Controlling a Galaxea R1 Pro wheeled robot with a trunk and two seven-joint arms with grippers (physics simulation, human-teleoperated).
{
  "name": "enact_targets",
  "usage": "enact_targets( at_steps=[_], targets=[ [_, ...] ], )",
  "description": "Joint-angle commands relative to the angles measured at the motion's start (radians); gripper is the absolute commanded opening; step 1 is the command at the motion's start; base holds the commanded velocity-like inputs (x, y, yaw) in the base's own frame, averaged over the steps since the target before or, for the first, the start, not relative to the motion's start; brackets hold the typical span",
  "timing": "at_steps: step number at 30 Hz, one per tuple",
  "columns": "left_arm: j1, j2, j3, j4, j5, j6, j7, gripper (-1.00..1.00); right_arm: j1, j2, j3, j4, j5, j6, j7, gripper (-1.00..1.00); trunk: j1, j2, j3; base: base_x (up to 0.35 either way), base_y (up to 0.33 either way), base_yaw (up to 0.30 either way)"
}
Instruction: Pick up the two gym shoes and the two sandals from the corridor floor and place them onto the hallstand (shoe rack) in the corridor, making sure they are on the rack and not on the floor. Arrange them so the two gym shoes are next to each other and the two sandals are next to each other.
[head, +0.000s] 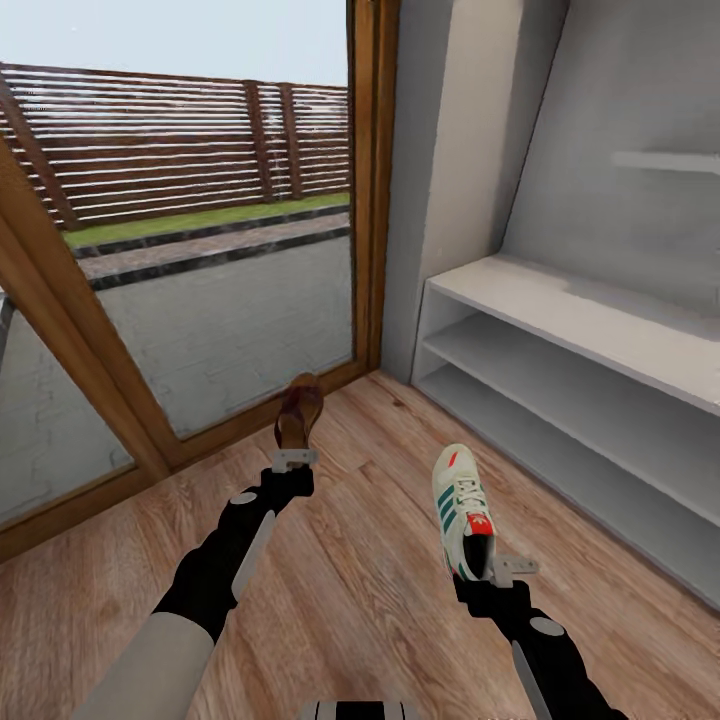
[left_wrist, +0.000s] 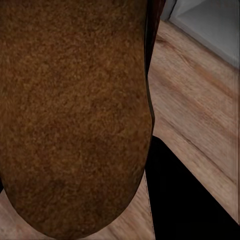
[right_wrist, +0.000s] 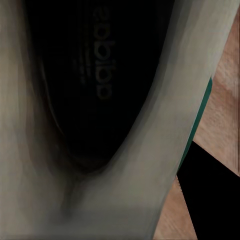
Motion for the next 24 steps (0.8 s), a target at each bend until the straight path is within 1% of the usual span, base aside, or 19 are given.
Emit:
enact_targets(
  at_steps=[1,7,10,24],
  targets=[
    [0.0,0.0,0.0,-0.002,0.006,0.006,0.0,-1.0,0.0,0.0,0.0,-0.001,0.0,0.006,-0.001,-1.0,0.0,0.0,0.0,0.0,0.204,-0.188],
    [-0.001,0.0,0.0,-0.002,0.006,0.006,0.0,-1.0,0.0,0.0,0.0,-0.001,0.0,0.006,-0.001,-1.0,0.0,0.0,0.008,0.051,0.286,-0.189],
    [0.0,0.0,0.0,-0.002,0.006,0.006,0.0,-1.0,0.0,0.0,0.0,-0.001,0.0,0.006,-0.001,-1.0,0.0,0.0,0.011,0.072,0.179,-0.193],
    [0.0,0.0,0.0,-0.002,0.006,0.006,0.0,-1.0,0.0,0.0,0.0,-0.001,0.0,0.006,-0.001,-1.0,0.0,0.0,0.028,0.009,0.023,-0.196]
  ],
)
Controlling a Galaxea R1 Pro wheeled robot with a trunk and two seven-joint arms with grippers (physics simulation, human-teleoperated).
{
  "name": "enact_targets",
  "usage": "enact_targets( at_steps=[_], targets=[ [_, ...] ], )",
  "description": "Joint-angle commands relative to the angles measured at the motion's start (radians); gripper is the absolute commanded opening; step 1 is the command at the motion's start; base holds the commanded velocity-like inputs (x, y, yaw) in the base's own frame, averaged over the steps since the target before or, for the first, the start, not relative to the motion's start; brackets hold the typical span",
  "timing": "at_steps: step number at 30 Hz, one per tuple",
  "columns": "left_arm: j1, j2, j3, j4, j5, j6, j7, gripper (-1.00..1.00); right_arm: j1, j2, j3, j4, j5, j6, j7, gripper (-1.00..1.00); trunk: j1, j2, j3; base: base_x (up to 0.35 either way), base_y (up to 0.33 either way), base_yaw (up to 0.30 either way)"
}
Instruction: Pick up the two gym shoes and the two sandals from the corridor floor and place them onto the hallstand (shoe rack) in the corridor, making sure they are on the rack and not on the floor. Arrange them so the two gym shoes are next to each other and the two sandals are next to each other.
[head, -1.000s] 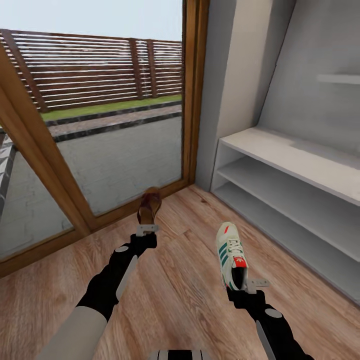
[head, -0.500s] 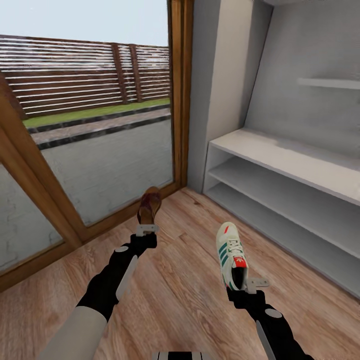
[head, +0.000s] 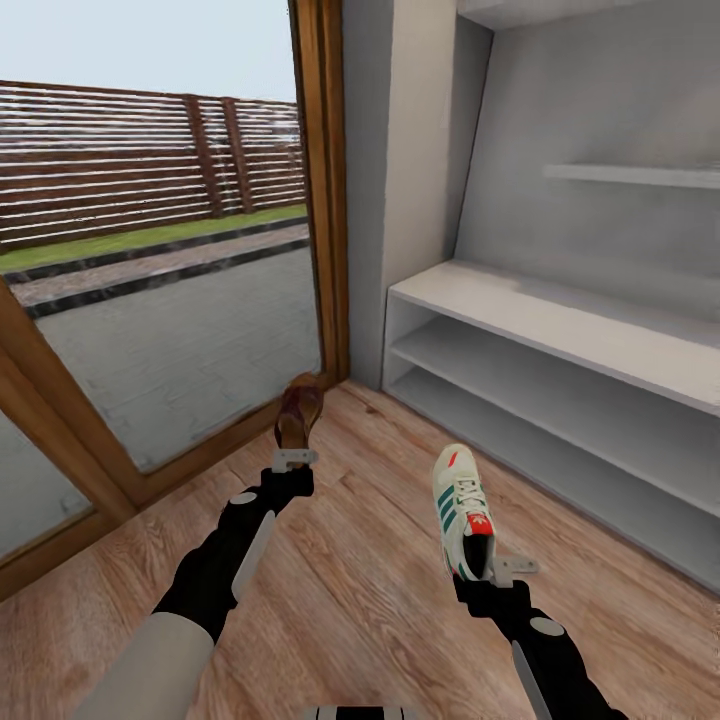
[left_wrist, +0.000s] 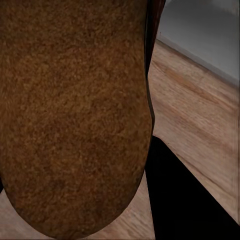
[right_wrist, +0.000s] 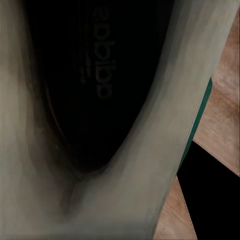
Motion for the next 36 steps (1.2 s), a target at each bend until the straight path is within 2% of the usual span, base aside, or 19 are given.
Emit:
enact_targets(
  at_steps=[1,14,28,36],
  targets=[
    [0.0,0.0,0.0,-0.002,0.006,0.006,0.0,-1.0,0.0,0.0,0.0,-0.001,0.0,0.005,-0.001,-1.0,0.0,0.0,0.0,0.0,0.015,-0.2],
    [0.0,0.0,0.0,-0.001,0.006,0.006,0.0,-1.0,0.0,0.0,0.0,-0.001,0.0,0.005,-0.001,-1.0,0.0,0.0,0.016,0.0,0.181,-0.218],
    [0.0,0.0,0.0,0.0,0.007,0.006,0.0,-1.0,0.0,0.0,0.0,-0.001,0.0,0.005,-0.001,-1.0,0.0,0.0,0.032,0.004,0.016,-0.234],
    [0.0,0.0,0.0,0.021,0.008,0.005,0.0,-1.0,0.0,0.0,0.0,-0.001,0.0,0.005,-0.001,-1.0,0.0,0.0,0.038,0.128,0.067,-0.195]
  ],
)
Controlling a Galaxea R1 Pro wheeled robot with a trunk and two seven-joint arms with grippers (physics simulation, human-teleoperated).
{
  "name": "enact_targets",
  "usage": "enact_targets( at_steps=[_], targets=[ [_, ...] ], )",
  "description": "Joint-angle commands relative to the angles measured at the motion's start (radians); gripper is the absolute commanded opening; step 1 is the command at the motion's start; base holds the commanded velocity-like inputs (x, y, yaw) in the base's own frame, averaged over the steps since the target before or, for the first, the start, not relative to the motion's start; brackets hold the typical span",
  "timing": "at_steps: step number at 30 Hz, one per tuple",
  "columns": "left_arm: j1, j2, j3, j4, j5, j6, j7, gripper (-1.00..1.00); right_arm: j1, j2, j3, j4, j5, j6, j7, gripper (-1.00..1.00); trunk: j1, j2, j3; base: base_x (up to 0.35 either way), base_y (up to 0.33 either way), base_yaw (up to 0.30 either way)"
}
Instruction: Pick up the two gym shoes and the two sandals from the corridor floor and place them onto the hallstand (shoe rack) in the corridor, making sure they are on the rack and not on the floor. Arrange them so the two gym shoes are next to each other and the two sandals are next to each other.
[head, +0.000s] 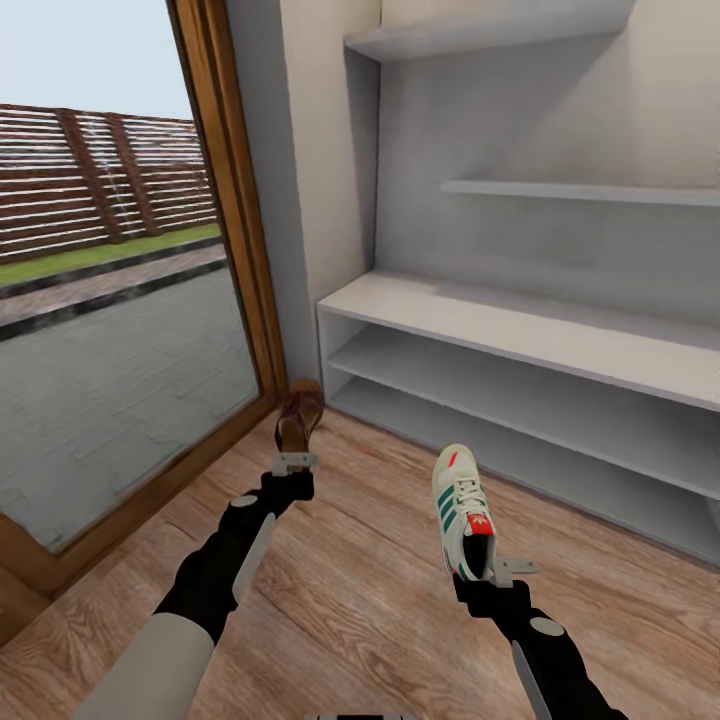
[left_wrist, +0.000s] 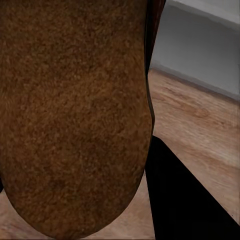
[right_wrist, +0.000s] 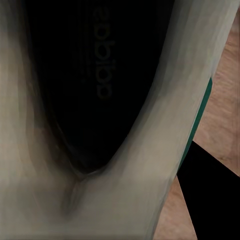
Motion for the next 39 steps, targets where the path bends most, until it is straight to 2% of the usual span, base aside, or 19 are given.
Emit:
enact_targets(
  at_steps=[1,7,11,17,25,31,39],
  targets=[
    [0.0,0.0,0.0,0.008,0.005,0.005,0.0,-1.0,0.0,0.0,0.0,-0.001,0.0,0.006,-0.001,-1.0,0.0,0.0,-0.001,0.027,0.015,-0.035],
    [0.0,0.0,0.0,0.028,0.004,0.002,0.0,-1.0,0.0,0.0,0.0,-0.002,0.003,0.006,-0.001,-1.0,0.0,0.0,0.0,0.009,0.005,-0.012],
    [0.0,0.003,0.002,0.076,0.002,0.001,0.0,-1.0,0.0,0.0,-0.003,-0.002,0.001,0.006,-0.001,-1.0,0.0,0.0,0.0,0.001,0.0,-0.001],
    [-0.001,0.003,0.002,0.083,0.002,0.001,0.001,-1.0,0.0,-0.001,-0.006,-0.003,0.0,0.006,-0.002,-1.0,0.0,0.0,0.0,0.0,0.0,-0.008],
    [0.0,0.003,0.002,0.084,0.003,0.001,0.0,-1.0,0.0,-0.001,-0.006,-0.002,0.0,0.006,-0.001,-1.0,0.0,0.0,0.0,0.003,0.015,-0.261],
    [0.0,0.002,0.002,0.085,0.003,0.001,0.0,-1.0,0.0,-0.001,-0.006,-0.002,0.001,0.006,-0.003,-1.0,0.0,0.0,0.0,0.099,0.195,-0.243],
    [-0.001,0.003,0.002,0.085,0.003,0.001,0.0,-1.0,0.0,-0.001,-0.006,-0.001,0.001,0.007,-0.002,-1.0,0.0,0.0,0.0,0.138,0.272,-0.046]
  ],
)
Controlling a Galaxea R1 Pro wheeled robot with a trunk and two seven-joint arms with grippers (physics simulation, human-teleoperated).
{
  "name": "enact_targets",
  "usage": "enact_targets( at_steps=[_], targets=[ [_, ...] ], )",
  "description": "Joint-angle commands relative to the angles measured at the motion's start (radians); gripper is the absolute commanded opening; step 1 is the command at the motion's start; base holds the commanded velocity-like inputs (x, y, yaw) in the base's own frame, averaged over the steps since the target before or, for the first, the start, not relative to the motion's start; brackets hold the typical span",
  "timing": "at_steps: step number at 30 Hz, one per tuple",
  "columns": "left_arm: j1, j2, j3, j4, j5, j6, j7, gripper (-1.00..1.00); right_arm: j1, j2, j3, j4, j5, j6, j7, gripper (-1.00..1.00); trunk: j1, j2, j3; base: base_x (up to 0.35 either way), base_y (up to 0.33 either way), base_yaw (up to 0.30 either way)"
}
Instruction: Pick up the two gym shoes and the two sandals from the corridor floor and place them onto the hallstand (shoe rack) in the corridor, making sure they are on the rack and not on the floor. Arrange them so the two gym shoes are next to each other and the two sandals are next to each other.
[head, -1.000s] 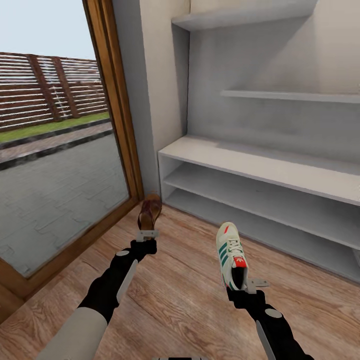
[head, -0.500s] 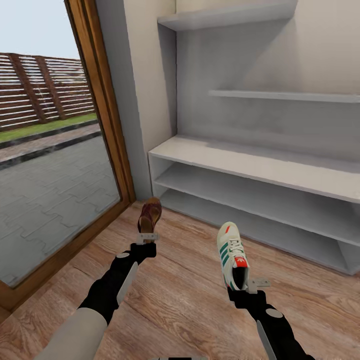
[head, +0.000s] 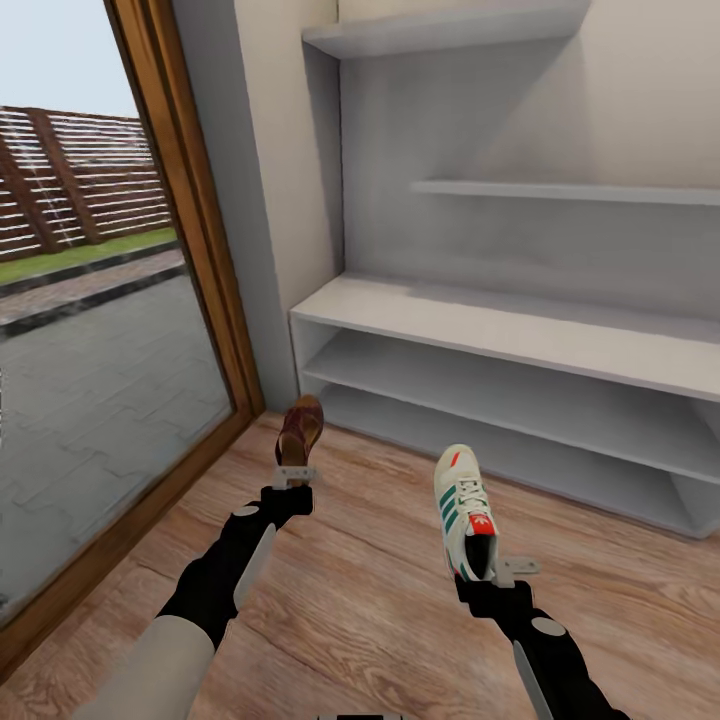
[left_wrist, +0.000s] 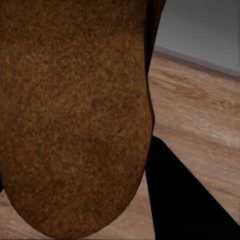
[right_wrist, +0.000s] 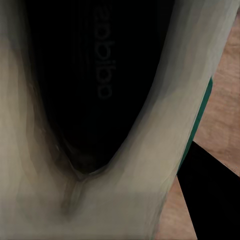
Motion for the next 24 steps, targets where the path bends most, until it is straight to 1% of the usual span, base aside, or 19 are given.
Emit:
enact_targets(
  at_steps=[1,12,17,20,24],
  targets=[
    [0.0,0.0,-0.001,-0.001,0.007,0.006,0.0,-1.0,0.0,0.0,0.0,-0.002,0.0,0.006,-0.001,-1.0,0.0,0.0,-0.001,0.071,0.293,-0.008],
    [0.0,0.0,0.0,-0.001,0.007,0.006,0.001,-1.0,0.0,0.001,0.0,-0.003,0.0,0.006,-0.002,-1.0,0.0,0.0,-0.001,0.018,0.305,-0.002],
    [0.0,0.0,0.0,-0.001,0.007,0.006,0.001,-1.0,0.0,0.001,0.0,-0.004,0.0,0.006,-0.002,-1.0,0.0,0.0,-0.001,0.144,0.286,-0.015],
    [0.0,0.0,0.0,-0.001,0.007,0.006,0.001,-1.0,0.0,0.001,0.0,-0.004,0.0,0.006,-0.001,-1.0,0.0,0.0,-0.001,0.212,0.245,-0.144],
    [-0.001,0.0,0.0,-0.001,0.007,0.006,0.001,-1.0,0.0,0.0,0.0,-0.004,0.0,0.006,-0.002,-1.0,0.0,0.0,-0.001,0.126,0.12,-0.248]
  ],
)
